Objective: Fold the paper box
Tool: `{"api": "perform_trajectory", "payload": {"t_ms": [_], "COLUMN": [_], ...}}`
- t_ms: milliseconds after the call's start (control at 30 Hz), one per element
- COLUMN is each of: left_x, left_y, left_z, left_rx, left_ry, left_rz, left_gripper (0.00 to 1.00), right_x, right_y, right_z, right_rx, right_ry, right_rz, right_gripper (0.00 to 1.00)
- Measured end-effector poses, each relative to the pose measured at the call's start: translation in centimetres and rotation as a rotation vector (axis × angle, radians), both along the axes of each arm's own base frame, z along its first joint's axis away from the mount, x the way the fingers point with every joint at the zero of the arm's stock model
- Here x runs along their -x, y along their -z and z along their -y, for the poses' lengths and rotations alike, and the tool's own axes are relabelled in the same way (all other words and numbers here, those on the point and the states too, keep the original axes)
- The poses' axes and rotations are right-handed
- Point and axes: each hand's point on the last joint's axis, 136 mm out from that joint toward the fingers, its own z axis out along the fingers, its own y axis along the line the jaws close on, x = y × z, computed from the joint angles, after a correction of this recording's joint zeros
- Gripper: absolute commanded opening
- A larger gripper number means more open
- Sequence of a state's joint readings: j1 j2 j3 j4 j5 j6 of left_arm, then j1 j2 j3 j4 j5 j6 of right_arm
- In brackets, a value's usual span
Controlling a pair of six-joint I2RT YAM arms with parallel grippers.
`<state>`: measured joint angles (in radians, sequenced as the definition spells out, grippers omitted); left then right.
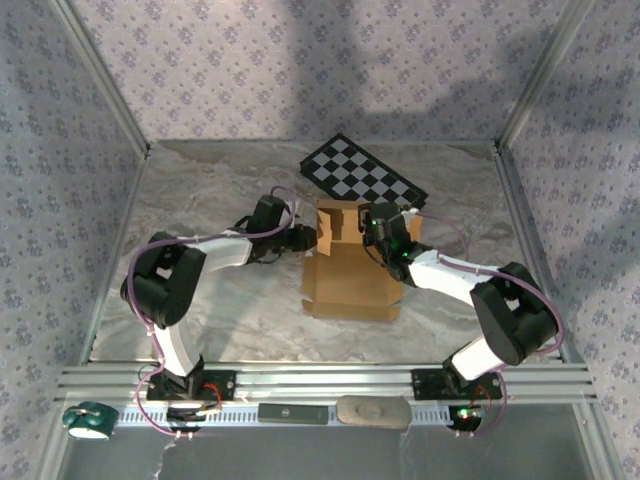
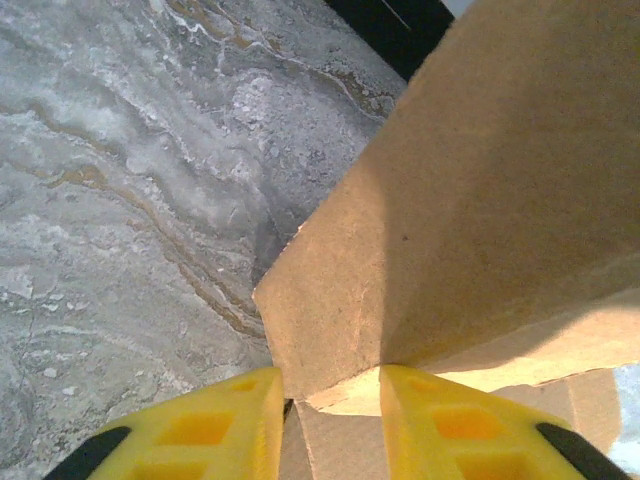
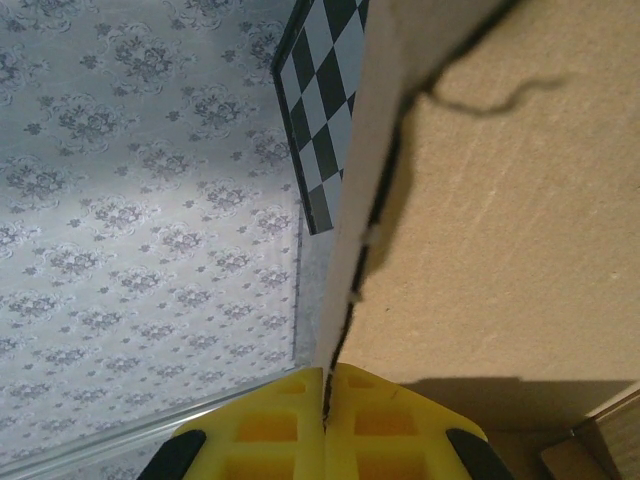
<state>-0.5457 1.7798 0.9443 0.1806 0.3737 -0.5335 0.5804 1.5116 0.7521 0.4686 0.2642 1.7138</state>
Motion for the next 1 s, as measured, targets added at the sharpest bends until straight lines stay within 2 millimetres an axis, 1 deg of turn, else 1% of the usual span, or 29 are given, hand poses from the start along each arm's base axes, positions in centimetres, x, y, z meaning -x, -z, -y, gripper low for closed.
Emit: {"api": "perform_trajectory", "payload": {"t_ms": [167,367,433,567,700,800,1000], "left_x": [0.2,0.5,0.4,0.4,-0.4,-0.7,-0.3], "left_y": [-0.3,-2.2,-2.8,-3.0,-3.7,-3.7,-2.8], "left_z": [0.3,0.2,0.3,0.3,0.4,0.4,0.5], "left_rx": [-0.022,-0.010,-0.006,-0.032,-0.067,-0.109,-0.215], "left_ry": [0.010,0.036,0.051,0.080,0.090,0.092,0.116], "left_rz": [0.034,0.107,0.137,0.163,0.202,0.233,0.260], "left_gripper": [0.36,0.37,0.37,0.37,0.38,0.39,0.40], "right_x": [0.0,0.1,0.1,0.1,0.1,0.1,0.1], "right_y": [0.1,0.1,0.1,0.1,0.1,0.1,0.1], "right_z": [0.0,-0.1,-0.1,-0.2,-0.3,-0.3,-0.3], "right_rx": [0.001,-0.002,-0.002,-0.004,-0.005,-0.005,-0.005], "right_ry": [0.000,-0.007,-0.010,-0.013,-0.017,-0.017,-0.018], "right_rz": [-0.001,-0.003,-0.004,-0.005,-0.005,-0.005,-0.006], "right_gripper": [0.00,0.00,0.00,0.00,0.00,0.00,0.00]}}
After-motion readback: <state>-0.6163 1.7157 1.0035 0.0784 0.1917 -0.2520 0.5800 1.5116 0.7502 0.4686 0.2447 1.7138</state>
